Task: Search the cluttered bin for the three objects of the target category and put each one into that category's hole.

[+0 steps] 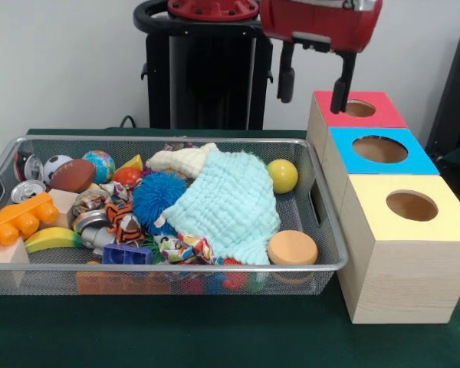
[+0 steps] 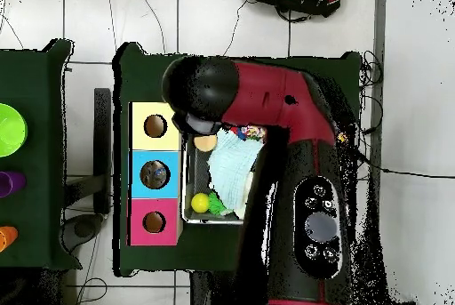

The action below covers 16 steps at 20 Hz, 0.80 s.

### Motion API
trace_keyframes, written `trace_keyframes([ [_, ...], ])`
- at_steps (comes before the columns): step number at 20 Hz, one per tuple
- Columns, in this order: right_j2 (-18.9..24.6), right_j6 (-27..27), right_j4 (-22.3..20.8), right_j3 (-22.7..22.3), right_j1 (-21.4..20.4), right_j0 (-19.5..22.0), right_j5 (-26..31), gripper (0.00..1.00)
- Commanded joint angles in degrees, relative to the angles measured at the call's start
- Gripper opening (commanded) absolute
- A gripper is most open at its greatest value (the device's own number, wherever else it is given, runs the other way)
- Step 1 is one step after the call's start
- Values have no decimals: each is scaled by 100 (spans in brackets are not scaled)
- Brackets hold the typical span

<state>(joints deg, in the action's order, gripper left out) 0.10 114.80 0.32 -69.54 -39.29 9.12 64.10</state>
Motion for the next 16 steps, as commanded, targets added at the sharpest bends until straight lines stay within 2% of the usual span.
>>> trace_keyframes([
  [1, 631, -305, -231, 1476, 739, 141, 694, 100],
  [5, 608, -414, -354, 1847, 1052, 105, 486, 100],
  [11, 641, -586, -359, 2269, 1304, 40, 614, 100],
  [16, 540, -548, -403, 2111, 1284, -109, 282, 100],
])
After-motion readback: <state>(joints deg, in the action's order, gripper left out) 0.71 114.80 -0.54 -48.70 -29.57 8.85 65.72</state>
